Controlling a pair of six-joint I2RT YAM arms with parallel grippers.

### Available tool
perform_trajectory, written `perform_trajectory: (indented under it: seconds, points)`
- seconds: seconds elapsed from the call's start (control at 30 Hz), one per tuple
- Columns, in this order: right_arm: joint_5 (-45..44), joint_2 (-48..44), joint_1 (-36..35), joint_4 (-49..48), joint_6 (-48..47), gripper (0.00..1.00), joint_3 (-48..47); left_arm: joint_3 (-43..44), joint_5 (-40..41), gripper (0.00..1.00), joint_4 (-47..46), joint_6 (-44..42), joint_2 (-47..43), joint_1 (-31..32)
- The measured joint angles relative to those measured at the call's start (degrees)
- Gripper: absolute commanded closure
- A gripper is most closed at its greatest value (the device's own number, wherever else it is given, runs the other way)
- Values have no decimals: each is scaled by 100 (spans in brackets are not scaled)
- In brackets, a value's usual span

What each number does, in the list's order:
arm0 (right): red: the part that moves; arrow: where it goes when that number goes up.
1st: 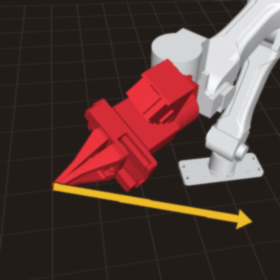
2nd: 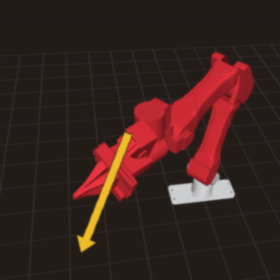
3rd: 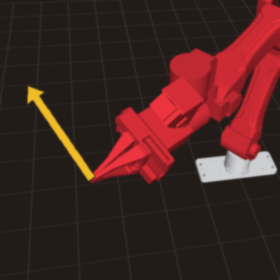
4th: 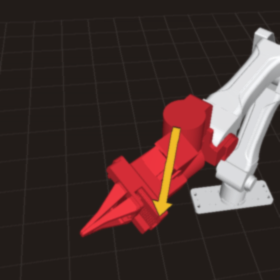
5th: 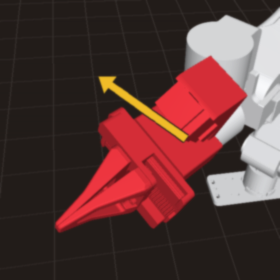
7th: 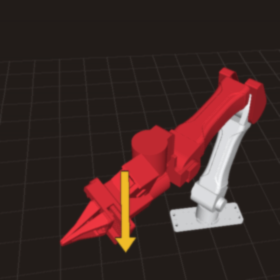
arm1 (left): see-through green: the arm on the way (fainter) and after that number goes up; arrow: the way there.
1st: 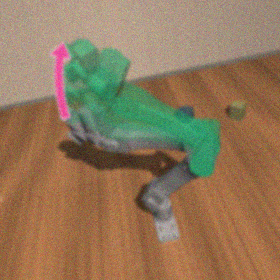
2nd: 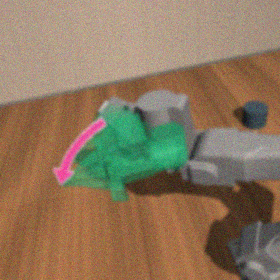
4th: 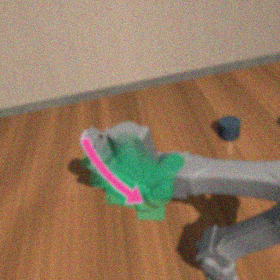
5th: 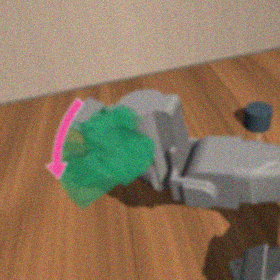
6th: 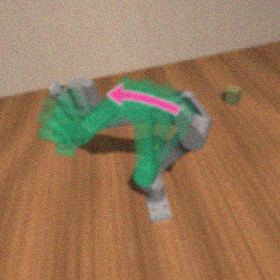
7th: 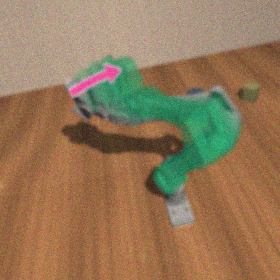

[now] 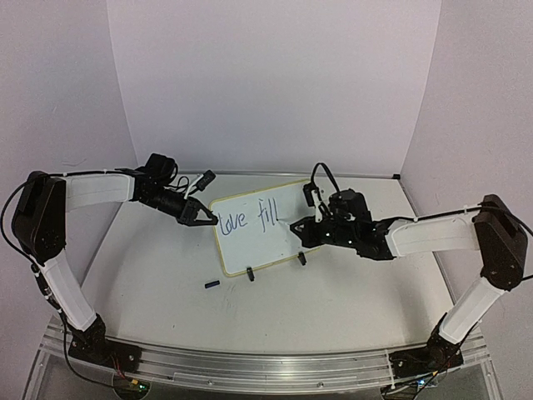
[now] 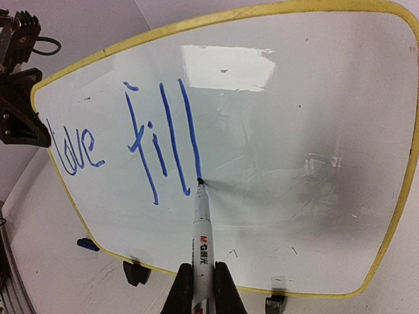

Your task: Write a sentence on the whiteboard

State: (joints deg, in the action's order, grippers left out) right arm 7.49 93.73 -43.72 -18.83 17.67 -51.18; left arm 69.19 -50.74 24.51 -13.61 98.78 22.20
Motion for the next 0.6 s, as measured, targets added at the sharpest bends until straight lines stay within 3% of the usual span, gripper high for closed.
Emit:
perform_trajectory:
  seconds: [0.6]
  points:
    - [-396,-422,4,170,-114,100,2,11,20,100,-2,-13,0,15]
